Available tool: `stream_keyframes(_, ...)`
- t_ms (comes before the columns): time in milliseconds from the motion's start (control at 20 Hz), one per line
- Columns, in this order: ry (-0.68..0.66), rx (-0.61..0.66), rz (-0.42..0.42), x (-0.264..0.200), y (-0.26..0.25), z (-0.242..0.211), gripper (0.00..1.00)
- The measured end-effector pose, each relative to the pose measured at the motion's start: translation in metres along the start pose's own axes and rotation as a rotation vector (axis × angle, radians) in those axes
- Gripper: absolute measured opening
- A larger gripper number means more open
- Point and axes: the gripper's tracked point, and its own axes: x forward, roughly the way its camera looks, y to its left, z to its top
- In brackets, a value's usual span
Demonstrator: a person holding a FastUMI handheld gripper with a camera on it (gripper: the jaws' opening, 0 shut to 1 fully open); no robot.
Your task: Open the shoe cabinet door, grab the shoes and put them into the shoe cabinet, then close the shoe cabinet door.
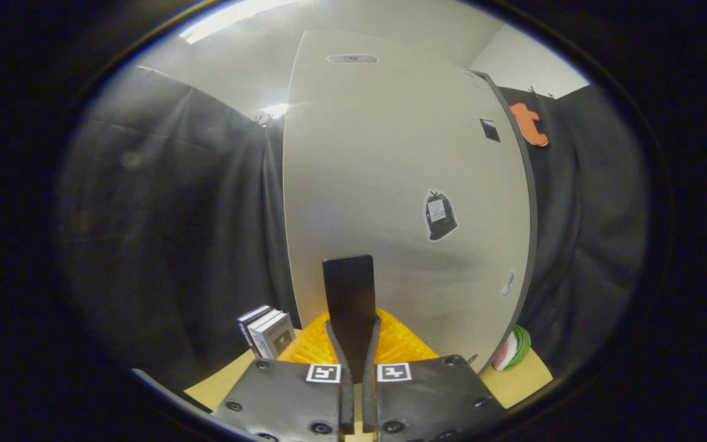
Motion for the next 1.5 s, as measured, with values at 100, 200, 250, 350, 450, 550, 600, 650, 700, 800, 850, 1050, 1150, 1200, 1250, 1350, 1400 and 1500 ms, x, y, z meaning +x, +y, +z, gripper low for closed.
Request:
stream_keyframes(100,0.008,-0.005,0.037,-0.007,-0.003,0.001,0.07)
stream_keyframes(200,0.015,-0.012,0.059,-0.011,-0.007,0.002,0.07)
stream_keyframes(250,0.020,-0.013,0.067,-0.012,-0.009,0.001,0.07)
stream_keyframes(350,0.029,-0.011,0.080,-0.017,-0.014,0.001,0.07)
stream_keyframes(450,0.031,-0.007,0.081,-0.022,-0.019,0.002,0.07)
stream_keyframes(550,0.029,-0.005,0.073,-0.027,-0.025,0.003,0.07)
stream_keyframes(600,0.028,-0.005,0.066,-0.029,-0.028,0.003,0.07)
stream_keyframes(650,0.027,-0.003,0.058,-0.031,-0.032,0.004,0.07)
stream_keyframes(700,0.023,-0.002,0.047,-0.034,-0.036,0.004,0.07)
stream_keyframes(800,0.018,-0.005,0.021,-0.037,-0.043,0.005,0.06)
stream_keyframes(850,0.016,-0.004,0.011,-0.037,-0.046,0.005,0.06)
stream_keyframes(1050,0.014,-0.002,-0.034,-0.043,-0.058,0.007,0.06)
stream_keyframes(1150,0.011,-0.005,-0.063,-0.044,-0.066,0.008,0.05)
stream_keyframes(1200,0.006,-0.005,-0.083,-0.045,-0.070,0.008,0.05)
stream_keyframes(1250,0.004,-0.003,-0.104,-0.046,-0.074,0.009,0.05)
stream_keyframes(1350,-0.002,-0.005,-0.146,-0.047,-0.082,0.010,0.05)
stream_keyframes(1400,-0.003,-0.003,-0.163,-0.048,-0.087,0.009,0.05)
stream_keyframes(1500,-0.005,0.007,-0.192,-0.050,-0.092,0.010,0.04)
